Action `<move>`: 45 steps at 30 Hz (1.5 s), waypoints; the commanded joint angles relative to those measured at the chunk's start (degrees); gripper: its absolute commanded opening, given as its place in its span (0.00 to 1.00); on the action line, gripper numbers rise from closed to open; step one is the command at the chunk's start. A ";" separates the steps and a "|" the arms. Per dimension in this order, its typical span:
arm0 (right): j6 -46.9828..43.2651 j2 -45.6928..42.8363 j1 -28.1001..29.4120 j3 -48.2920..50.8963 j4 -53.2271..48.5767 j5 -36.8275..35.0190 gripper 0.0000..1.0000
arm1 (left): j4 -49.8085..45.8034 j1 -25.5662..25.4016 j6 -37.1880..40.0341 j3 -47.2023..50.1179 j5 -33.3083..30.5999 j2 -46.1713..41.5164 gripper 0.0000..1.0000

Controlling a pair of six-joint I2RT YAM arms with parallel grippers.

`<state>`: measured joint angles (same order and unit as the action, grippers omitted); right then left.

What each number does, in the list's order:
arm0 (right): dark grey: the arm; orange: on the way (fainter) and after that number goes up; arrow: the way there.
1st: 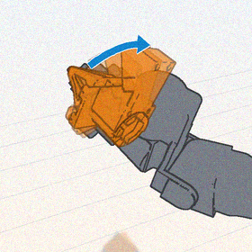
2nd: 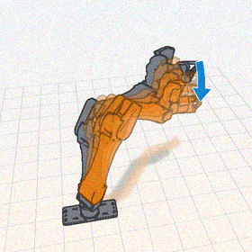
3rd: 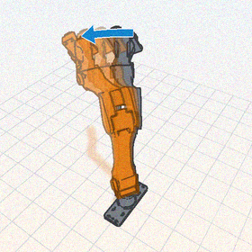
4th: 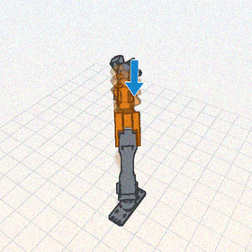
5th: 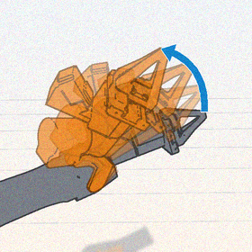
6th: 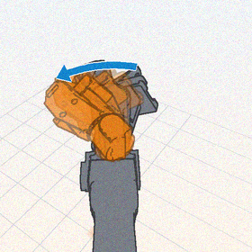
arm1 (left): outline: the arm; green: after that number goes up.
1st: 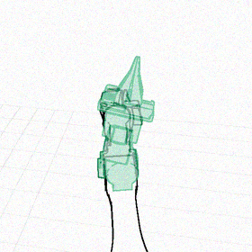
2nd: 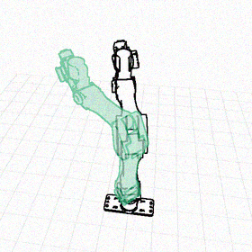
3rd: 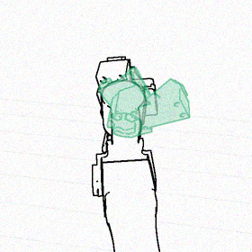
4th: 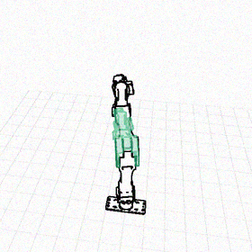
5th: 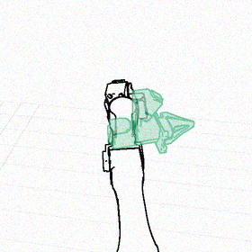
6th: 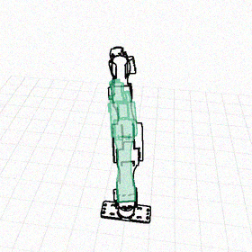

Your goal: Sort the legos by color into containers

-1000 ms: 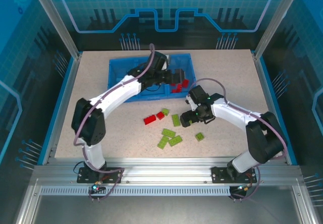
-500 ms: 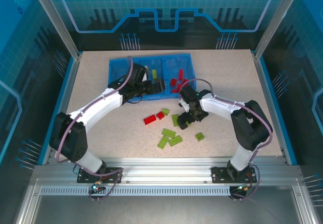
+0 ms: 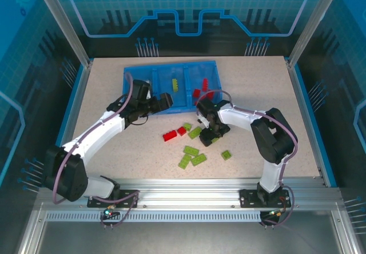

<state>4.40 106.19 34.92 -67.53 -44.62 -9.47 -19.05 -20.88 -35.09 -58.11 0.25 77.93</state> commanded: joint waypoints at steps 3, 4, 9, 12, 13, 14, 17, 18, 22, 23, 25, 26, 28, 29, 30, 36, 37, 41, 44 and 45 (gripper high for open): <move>-0.71 0.79 0.75 -1.02 -3.63 -3.07 0.65 | -0.33 1.11 -1.49 1.72 -1.13 -2.78 0.99; -0.56 0.23 0.83 -1.27 -3.80 -2.83 0.62 | -0.44 1.20 -1.42 1.93 -1.13 -2.96 0.99; 0.04 -4.73 1.03 -4.36 -4.33 1.02 0.54 | -0.47 1.23 -1.59 3.33 -1.25 -3.10 0.99; 0.37 -8.12 0.70 -7.81 -3.25 6.79 0.55 | -0.42 1.27 -1.49 4.86 -1.60 -2.90 0.99; 0.58 -8.98 0.43 -9.19 -2.41 9.26 0.55 | -0.68 1.26 -1.63 5.38 -2.00 -2.79 0.99; 0.96 -9.48 0.21 -10.47 -1.64 11.42 0.54 | -0.85 1.21 -1.65 5.89 -2.26 -2.78 0.99; 3.40 -9.32 -0.95 -15.03 2.03 18.49 0.55 | -0.80 1.24 -1.95 7.87 -2.98 -2.95 0.99; 4.70 -8.43 -1.58 -16.67 3.50 20.58 0.55 | -0.80 1.28 -2.00 8.69 -3.17 -3.09 0.99; 11.48 -2.29 -3.48 -24.05 7.31 26.00 0.54 | -0.35 1.28 -2.89 11.17 -3.26 -3.64 0.99; 13.45 -0.42 -3.92 -25.94 7.93 27.53 0.53 | -0.03 1.28 -3.01 11.65 -2.94 -3.70 0.99; 16.58 3.11 -4.39 -29.37 9.08 30.27 0.52 | 0.38 1.28 -3.32 12.46 -2.74 -3.80 0.99; 17.47 4.75 -4.33 -31.23 9.00 31.02 0.52 | 0.42 1.30 -3.32 12.71 -2.65 -3.75 0.99; 18.84 8.52 -4.16 -35.34 8.41 32.57 0.52 | 0.42 1.28 -3.49 13.14 -2.42 -3.45 0.99; 19.70 9.77 -4.15 -36.88 8.34 32.85 0.52 | 0.57 1.28 -3.58 13.23 -2.22 -3.25 0.99; 20.79 11.41 -4.15 -38.58 8.02 32.64 0.52 | 0.73 1.33 -3.71 13.38 -2.12 -3.03 0.99; 25.85 19.61 -4.07 -49.26 3.22 26.63 0.54 | 1.57 1.28 -4.68 14.82 -0.78 -2.21 0.99; 26.44 20.44 -4.07 -50.65 2.65 25.84 0.56 | 2.09 1.28 -4.88 15.10 -0.22 -2.17 0.99; 26.62 24.26 -3.58 -56.32 -1.05 22.37 0.60 | 2.68 1.16 -6.51 15.84 1.40 -1.52 0.99; 26.63 26.76 -3.16 -59.86 -3.03 21.19 0.69 | 2.91 0.16 -7.98 16.18 2.39 -0.65 0.99; 26.58 26.79 -2.93 -60.85 -3.52 20.91 0.74 | 2.65 -0.19 -8.50 16.09 2.39 -0.27 0.99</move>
<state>30.20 131.41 30.98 -125.27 -43.88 13.50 -17.21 -20.47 -41.12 -42.85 0.54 76.51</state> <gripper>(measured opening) 0.727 0.988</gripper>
